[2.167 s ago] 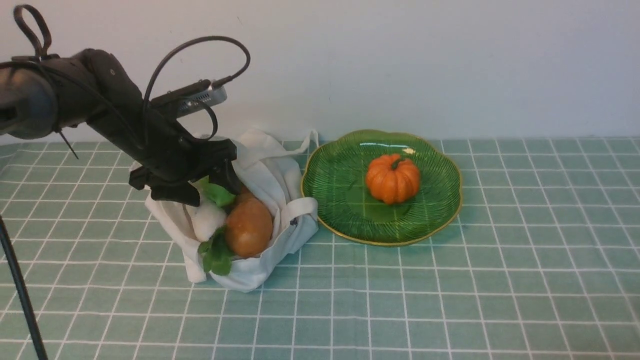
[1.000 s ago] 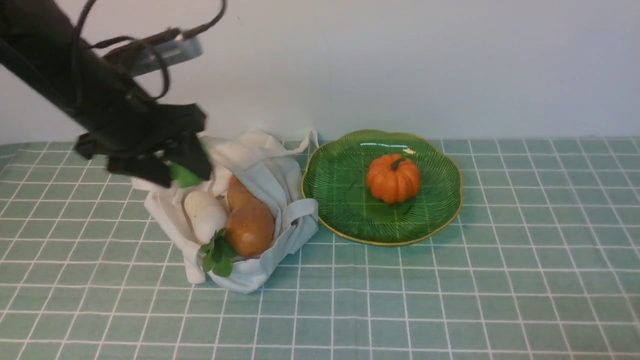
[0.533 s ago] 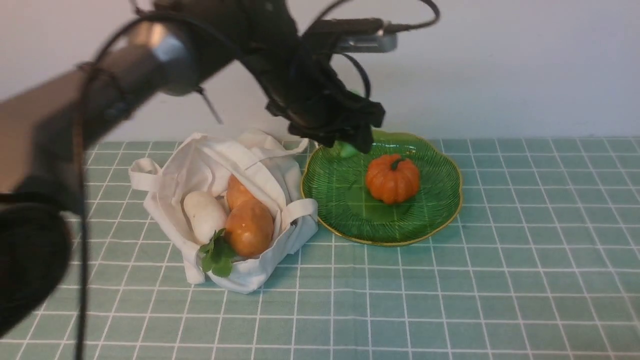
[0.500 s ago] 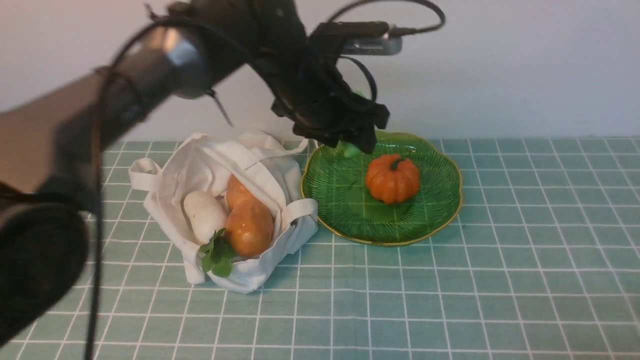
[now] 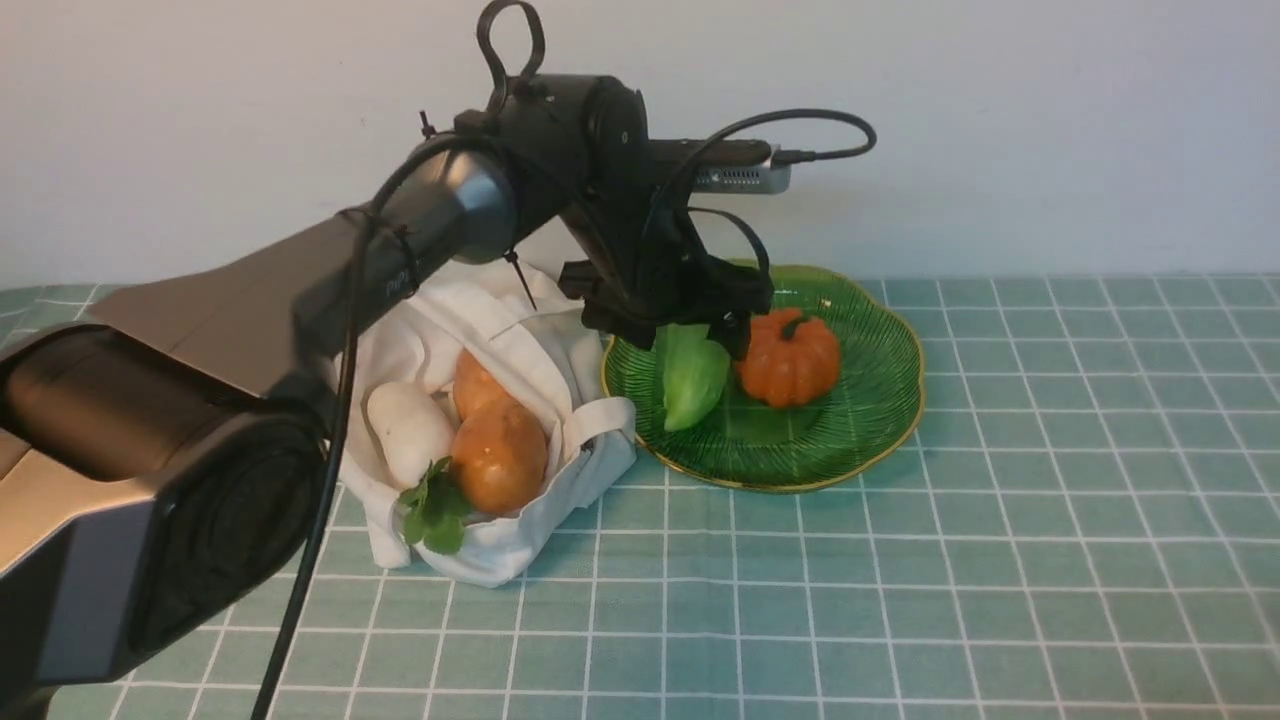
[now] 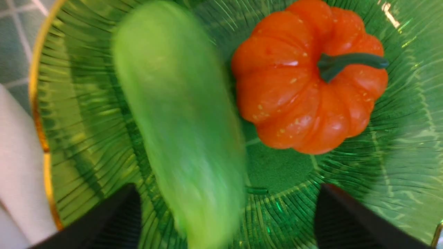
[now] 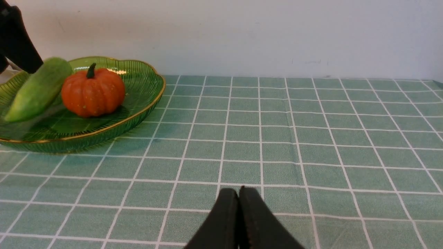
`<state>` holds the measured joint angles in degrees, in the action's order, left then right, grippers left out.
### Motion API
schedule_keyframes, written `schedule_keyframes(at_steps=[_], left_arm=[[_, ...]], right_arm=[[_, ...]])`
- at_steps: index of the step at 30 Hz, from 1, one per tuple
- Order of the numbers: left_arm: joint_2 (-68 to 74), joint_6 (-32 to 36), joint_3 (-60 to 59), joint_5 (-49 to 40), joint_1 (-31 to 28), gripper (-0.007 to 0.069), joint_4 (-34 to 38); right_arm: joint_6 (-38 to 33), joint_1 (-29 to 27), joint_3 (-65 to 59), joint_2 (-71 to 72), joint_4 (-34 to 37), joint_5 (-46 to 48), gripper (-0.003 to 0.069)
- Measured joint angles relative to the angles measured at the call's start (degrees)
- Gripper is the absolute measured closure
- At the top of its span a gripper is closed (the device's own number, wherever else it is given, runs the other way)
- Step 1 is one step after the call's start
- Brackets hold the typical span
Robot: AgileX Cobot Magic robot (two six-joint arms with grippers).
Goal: Take vegetables from cloth bag on blue coffee tablecloth place on plate.
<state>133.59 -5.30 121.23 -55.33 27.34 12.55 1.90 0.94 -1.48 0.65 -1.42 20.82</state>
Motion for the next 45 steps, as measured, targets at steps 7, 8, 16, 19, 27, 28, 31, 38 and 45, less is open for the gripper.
schedule_keyframes(at_steps=[7, 8, 16, 19, 27, 28, 31, 38, 45], left_arm=[[-1.4, 3.4, 3.3, -8.9, 0.0, -0.0049, 0.3], [-1.7, 3.7, 3.5, -9.4, 0.0, -0.0041, 0.3], [-14.3, 10.0, 12.1, -15.5, 0.0, 0.0534, 0.3], [-19.2, 11.2, 10.0, -15.8, 0.0, 0.0606, 0.1], [-40.1, 12.4, -14.2, -16.4, -0.1, 0.0629, -6.1], [-45.4, 12.4, -20.3, -16.5, -0.2, 0.0629, -6.5], [-54.2, 12.4, -33.0, -14.9, -0.2, 0.0629, -6.3], [-75.8, 12.4, -67.9, 12.3, 0.7, 0.0629, -0.6], [-89.1, 12.6, -89.6, 24.3, 0.7, 0.0629, 2.6]], right_arm=[[0.0, 0.0, 0.0, 0.0, 0.0, 0.0, 0.0676], [0.0, 0.0, 0.0, 0.0, 0.0, 0.0, 0.0676], [0.0, 0.0, 0.0, 0.0, 0.0, 0.0, 0.0676], [0.0, 0.0, 0.0, 0.0, 0.0, 0.0, 0.0676], [0.0, 0.0, 0.0, 0.0, 0.0, 0.0, 0.0676], [0.0, 0.0, 0.0, 0.0, 0.0, 0.0, 0.0676], [0.0, 0.0, 0.0, 0.0, 0.0, 0.0, 0.0676], [0.0, 0.0, 0.0, 0.0, 0.0, 0.0, 0.0676], [0.0, 0.0, 0.0, 0.0, 0.0, 0.0, 0.0676]])
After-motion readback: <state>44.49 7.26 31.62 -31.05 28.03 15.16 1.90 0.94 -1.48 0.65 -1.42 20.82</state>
